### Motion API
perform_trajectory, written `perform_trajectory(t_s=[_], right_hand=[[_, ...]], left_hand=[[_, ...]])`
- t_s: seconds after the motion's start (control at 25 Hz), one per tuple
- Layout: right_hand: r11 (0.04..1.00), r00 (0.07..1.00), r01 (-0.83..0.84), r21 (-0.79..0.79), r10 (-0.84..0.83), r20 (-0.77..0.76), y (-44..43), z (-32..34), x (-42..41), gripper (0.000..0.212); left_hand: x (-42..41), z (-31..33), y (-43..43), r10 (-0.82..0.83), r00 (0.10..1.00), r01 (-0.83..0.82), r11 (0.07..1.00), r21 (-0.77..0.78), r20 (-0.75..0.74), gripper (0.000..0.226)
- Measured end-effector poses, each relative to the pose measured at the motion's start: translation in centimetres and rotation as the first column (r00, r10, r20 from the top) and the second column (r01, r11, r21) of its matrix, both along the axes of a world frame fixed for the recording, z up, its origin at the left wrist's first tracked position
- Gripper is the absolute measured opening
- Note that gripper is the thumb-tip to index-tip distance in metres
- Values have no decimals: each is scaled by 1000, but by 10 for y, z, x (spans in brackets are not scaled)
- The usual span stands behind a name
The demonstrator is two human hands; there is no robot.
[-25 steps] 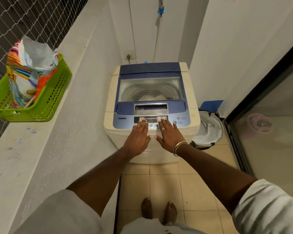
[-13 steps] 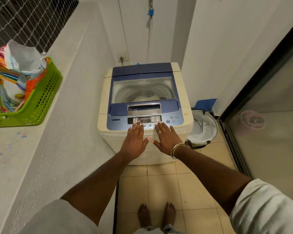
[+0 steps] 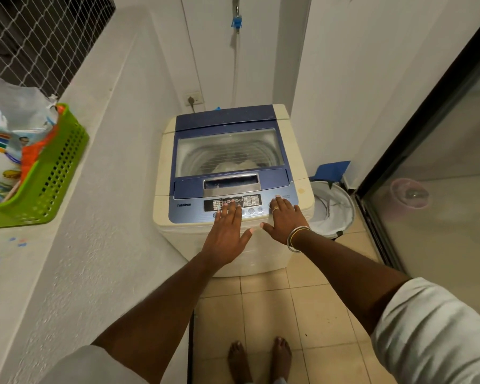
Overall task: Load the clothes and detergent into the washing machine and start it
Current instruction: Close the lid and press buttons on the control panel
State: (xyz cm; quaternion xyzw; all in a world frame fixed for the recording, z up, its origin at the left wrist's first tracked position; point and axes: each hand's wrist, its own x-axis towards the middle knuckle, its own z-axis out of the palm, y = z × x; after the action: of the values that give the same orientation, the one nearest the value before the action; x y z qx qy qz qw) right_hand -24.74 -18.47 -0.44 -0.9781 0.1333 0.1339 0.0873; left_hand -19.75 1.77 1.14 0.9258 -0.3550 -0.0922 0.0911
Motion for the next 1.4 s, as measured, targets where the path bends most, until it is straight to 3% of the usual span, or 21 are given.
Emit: perform_trajectory(t_s=[0.32, 0.6, 0.84, 1.4], right_hand=[[995, 998, -44, -85, 40, -43, -8, 1, 3, 78], [973, 964, -174, -155, 136, -227, -22, 37, 33, 68], [969, 978, -203, -143, 208, 16, 0, 36, -2, 66], [973, 971, -222, -61, 226, 71, 62, 40, -19, 71]], left_hand=[[6, -9, 2, 32, 999, -31, 999, 29, -23, 78], [0, -2, 10, 26, 1000, -25, 998, 49, -15, 77], [3, 14, 27, 67, 998, -67, 997, 45, -3, 74], [-9, 19, 42, 81, 997, -80, 994, 71, -11, 70]])
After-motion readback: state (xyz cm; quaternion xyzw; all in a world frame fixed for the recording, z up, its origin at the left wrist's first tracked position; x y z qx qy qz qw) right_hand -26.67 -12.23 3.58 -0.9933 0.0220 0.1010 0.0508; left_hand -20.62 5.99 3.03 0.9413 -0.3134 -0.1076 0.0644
